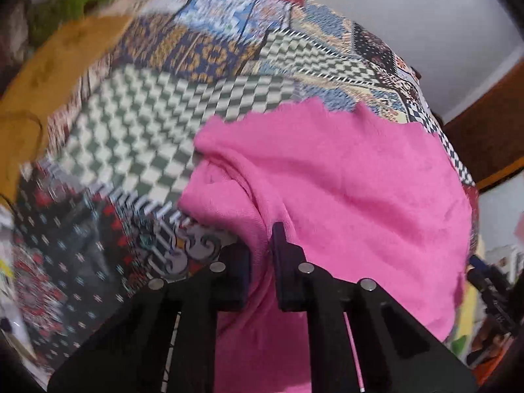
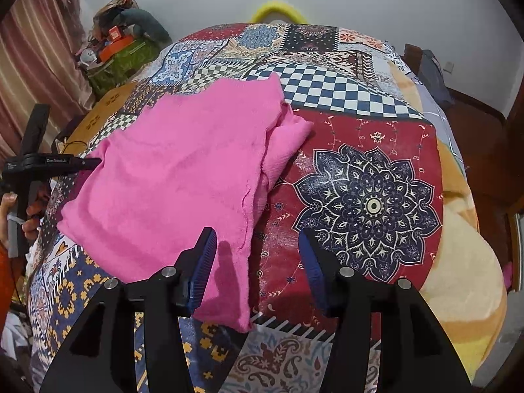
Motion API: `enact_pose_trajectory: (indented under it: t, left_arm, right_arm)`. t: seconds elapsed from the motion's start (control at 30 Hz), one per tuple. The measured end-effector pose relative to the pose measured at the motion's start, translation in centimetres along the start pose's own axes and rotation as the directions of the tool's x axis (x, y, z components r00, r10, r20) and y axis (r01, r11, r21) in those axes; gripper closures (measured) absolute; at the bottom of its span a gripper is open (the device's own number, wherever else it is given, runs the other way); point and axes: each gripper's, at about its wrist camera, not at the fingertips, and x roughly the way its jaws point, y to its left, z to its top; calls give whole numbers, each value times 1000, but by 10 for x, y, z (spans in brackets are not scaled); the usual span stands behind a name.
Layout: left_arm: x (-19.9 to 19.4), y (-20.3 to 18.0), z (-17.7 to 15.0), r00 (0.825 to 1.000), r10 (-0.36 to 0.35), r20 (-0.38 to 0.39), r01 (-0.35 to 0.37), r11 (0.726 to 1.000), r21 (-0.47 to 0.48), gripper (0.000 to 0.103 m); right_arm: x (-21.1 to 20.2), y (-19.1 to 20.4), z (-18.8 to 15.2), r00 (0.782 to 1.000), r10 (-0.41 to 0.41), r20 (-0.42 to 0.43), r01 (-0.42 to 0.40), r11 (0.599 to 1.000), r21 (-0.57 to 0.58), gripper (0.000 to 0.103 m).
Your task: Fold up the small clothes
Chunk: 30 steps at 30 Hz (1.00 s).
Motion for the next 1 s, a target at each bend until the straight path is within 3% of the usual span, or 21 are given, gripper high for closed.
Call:
enact_pose_trajectory:
  t: [0.13,0.37,0.57,0.8,0.9,0.97,1.0]
  left_arm:
    - [-31,-30,17,997,-2,75,-2,998,55,93]
    - [-86,-123,49,985,-103,139,76,980,184,93]
    - [-73,-223,45,990,-125,64,100,949,298,93]
    - [-13,-283,4,995,-48,-84,80,897,434,92]
    - [-13,-287,-5,993,-49,-111,95,888,450,80]
    - [-26,-285,-5,995,-62,-83,93,885,456,59]
    - [-41,-282,-3,996,-75,-39,85,883,462,55]
  right_arm:
    - [-11,-4,-1,999,-8,35,8,1000,-3,55]
    - [-27,-22,1,996,-9,90,6,1000,29,55]
    - [-42,-35,1,990,-3,139,-6,998,62,55]
    - [-48,-48,-5,990,5,141,-16,997,79,55]
    - [-48,-51,-7,991,3,134,-13,997,74,55]
    - [-48,-50,-8,992,-5,130,-4,998,69,55]
    - [-49,-50,-8,992,-3,129,-6,998,67,55]
